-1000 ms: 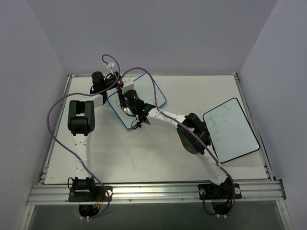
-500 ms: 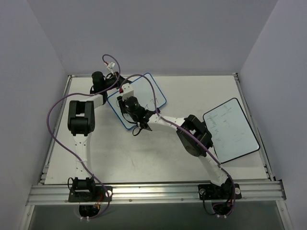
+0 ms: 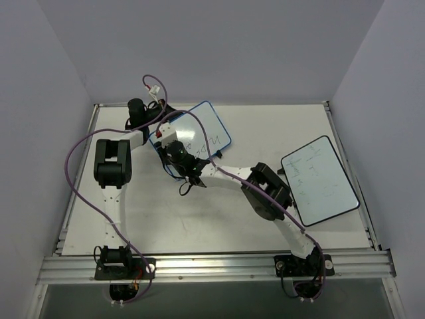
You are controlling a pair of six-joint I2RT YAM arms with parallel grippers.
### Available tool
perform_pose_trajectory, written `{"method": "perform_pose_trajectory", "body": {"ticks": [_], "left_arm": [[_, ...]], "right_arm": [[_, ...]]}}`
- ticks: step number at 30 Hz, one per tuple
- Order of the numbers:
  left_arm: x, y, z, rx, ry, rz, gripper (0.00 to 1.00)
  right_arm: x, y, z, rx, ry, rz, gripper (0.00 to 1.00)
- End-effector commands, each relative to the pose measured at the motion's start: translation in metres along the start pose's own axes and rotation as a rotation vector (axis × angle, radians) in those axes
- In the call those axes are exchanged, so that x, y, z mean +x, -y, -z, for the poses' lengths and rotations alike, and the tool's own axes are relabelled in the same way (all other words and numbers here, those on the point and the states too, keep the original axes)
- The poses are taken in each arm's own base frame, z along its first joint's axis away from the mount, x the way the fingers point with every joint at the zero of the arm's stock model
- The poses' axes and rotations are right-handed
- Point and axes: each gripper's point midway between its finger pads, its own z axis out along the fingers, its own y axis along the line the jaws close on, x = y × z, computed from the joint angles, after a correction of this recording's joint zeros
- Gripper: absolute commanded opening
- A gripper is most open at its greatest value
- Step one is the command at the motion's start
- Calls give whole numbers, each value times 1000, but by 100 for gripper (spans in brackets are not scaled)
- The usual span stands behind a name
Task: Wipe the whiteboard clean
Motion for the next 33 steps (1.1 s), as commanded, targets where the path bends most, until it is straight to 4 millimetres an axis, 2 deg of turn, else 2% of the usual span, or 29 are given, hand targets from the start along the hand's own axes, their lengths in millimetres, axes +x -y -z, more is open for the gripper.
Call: {"method": "perform_pose_trajectory", "body": {"ticks": [1, 9, 17, 24, 28, 33], "left_arm": [[4, 48, -19, 93, -48, -87, 2], [5, 48, -19, 90, -53, -89, 2], [5, 46, -20, 87, -52, -90, 2], [5, 47, -19, 86, -53, -90, 2], [5, 47, -19, 85, -51, -92, 2], [5, 47, -19, 84, -52, -91, 2]], "right_arm": [[31, -4, 7, -8, -99, 63, 5], [24, 49, 0, 150, -104, 23, 4], [15, 88, -1, 249, -97, -5, 4], [19, 127, 3, 372, -102, -62, 4], [20, 140, 6, 407, -98, -81, 4], [16, 136, 3, 385, -93, -81, 4]]}}
